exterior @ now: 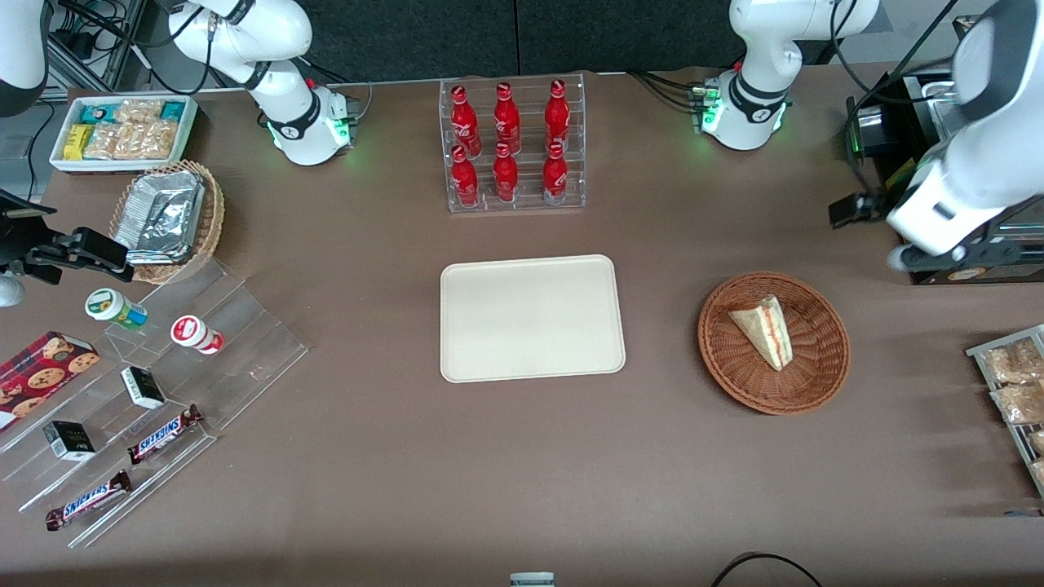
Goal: Place sandwich from basket to tray
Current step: 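Move the left gripper over the wrapped sandwich in the wicker basket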
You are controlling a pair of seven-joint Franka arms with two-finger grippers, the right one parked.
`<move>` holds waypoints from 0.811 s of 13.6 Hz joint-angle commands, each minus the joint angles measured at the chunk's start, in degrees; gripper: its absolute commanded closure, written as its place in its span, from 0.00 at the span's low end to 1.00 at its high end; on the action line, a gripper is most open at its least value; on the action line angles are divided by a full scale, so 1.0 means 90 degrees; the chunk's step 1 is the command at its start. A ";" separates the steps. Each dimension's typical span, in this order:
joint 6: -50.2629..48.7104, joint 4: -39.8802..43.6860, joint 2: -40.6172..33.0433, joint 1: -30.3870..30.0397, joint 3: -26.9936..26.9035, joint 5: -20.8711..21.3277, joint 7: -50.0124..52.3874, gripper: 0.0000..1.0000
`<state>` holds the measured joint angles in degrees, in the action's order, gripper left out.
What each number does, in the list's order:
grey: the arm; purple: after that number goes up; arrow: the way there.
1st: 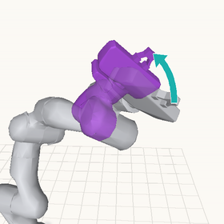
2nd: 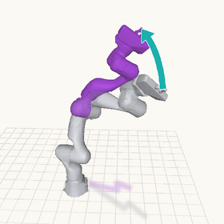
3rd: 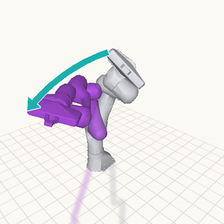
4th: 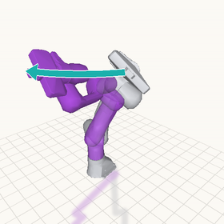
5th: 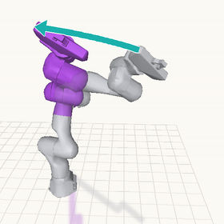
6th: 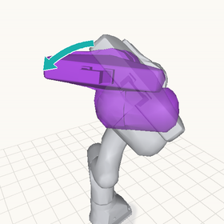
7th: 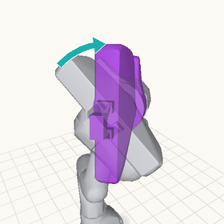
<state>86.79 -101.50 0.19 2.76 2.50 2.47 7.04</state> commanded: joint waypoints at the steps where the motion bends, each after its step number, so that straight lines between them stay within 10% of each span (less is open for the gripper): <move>1: 0.0968 -0.0839 -0.0089 0.0104 -0.0102 -0.0040 0.0300 0.00; 11: 0.3900 -0.2131 0.0720 0.0172 -0.0063 -0.0011 0.2956 0.00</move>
<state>119.05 -120.82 4.44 2.87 2.37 2.47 28.58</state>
